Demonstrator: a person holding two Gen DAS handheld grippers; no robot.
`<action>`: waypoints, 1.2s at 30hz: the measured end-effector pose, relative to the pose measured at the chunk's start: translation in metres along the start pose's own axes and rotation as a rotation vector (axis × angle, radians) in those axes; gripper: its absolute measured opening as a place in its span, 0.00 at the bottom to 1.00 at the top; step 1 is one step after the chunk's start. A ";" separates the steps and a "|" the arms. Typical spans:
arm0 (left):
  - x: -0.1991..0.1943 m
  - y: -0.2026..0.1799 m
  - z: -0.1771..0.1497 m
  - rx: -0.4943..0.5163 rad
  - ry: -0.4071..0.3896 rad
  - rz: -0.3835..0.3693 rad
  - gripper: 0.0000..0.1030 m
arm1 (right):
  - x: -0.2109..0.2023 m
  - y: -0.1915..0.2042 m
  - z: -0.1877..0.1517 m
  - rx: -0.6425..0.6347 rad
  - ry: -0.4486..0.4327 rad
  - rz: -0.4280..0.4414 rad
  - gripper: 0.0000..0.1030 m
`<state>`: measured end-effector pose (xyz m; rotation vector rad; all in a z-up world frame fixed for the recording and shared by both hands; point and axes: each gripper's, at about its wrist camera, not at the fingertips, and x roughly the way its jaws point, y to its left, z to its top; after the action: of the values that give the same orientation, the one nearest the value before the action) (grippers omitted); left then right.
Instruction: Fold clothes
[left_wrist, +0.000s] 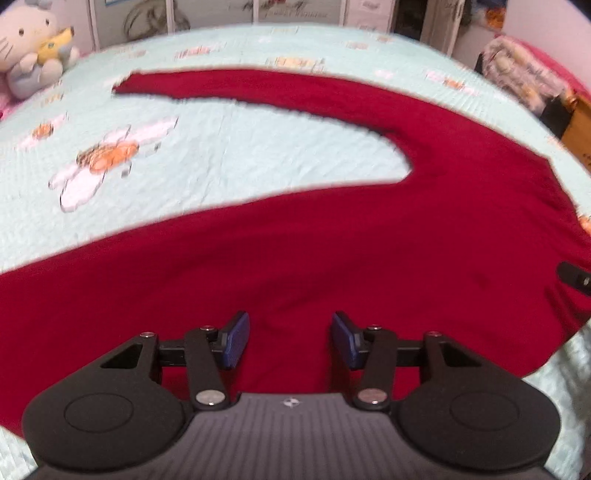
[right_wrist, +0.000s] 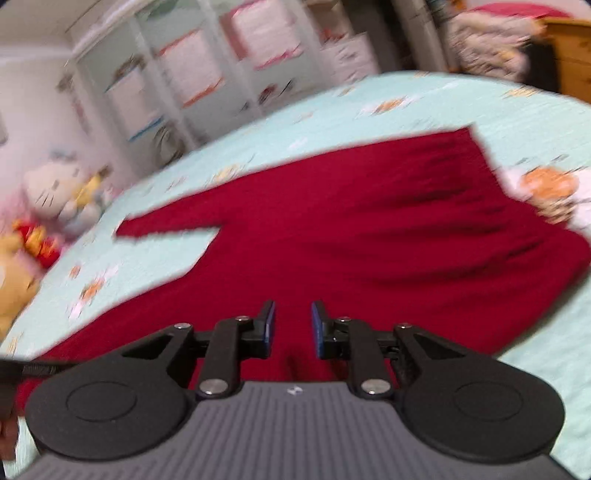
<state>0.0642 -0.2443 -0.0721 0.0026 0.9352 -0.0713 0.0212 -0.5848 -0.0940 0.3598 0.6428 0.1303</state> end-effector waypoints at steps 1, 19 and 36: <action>-0.002 0.001 0.000 0.006 -0.007 0.009 0.54 | 0.006 -0.003 -0.003 0.005 0.017 -0.025 0.20; 0.015 -0.008 -0.001 0.041 -0.184 0.083 0.59 | 0.025 0.057 -0.026 -0.246 -0.057 -0.198 0.35; 0.013 -0.008 -0.007 0.072 -0.169 0.056 0.66 | 0.033 0.098 -0.036 -0.353 -0.043 -0.198 0.44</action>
<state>0.0655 -0.2529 -0.0866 0.0882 0.7624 -0.0518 0.0252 -0.4759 -0.1032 -0.0416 0.5963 0.0452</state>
